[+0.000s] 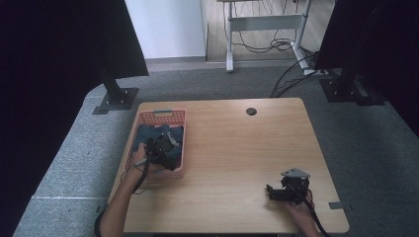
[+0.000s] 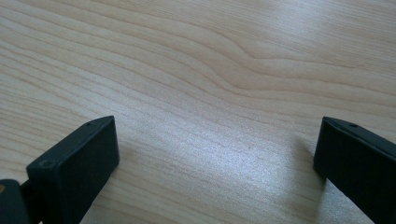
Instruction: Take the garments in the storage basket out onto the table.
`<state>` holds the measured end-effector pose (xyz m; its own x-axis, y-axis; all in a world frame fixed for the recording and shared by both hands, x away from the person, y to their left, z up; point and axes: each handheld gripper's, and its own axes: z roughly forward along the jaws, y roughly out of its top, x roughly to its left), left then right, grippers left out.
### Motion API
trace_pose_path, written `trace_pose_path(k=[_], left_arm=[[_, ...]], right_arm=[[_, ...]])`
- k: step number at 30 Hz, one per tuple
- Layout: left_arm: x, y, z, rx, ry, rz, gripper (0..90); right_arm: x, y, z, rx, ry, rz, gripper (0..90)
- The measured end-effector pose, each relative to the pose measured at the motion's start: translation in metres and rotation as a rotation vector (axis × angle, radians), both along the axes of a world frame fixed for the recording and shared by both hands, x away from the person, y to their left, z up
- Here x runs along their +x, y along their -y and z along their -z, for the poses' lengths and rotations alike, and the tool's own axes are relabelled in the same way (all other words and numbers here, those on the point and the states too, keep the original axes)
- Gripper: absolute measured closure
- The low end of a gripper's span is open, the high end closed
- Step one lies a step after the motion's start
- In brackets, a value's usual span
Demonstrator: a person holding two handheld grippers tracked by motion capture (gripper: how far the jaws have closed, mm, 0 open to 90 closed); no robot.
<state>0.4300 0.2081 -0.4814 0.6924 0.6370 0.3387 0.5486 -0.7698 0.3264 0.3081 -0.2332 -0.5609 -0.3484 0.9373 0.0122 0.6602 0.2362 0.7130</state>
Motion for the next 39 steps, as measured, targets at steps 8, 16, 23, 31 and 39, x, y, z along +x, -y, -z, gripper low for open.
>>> trace_pose_path(k=[8, 16, 23, 31, 39], left_arm=[[0.013, -0.003, 0.002, 0.008, -0.092, 0.023, 3.9], [0.021, -0.006, 0.012, 0.058, -0.121, 0.02, 7.9], [0.023, 0.002, 0.022, 0.159, -0.112, 0.02, 5.8], [0.028, 0.011, 0.032, 0.232, -0.115, 0.022, 5.0], [0.031, 0.007, 0.031, 0.189, -0.089, -0.028, 12.7]], right_arm=[[0.0, 0.0, 0.0, 0.0, 0.0, 0.0, 0.0], [0.0, 0.0, 0.0, 0.0, 0.0, 0.0, 0.0], [0.0, 0.0, 0.0, 0.0, 0.0, 0.001, 0.0], [0.0, 0.0, 0.0, 0.0, 0.001, 0.002, 0.0], [-0.001, 0.0, 0.0, 0.0, 0.001, 0.002, 0.0]])
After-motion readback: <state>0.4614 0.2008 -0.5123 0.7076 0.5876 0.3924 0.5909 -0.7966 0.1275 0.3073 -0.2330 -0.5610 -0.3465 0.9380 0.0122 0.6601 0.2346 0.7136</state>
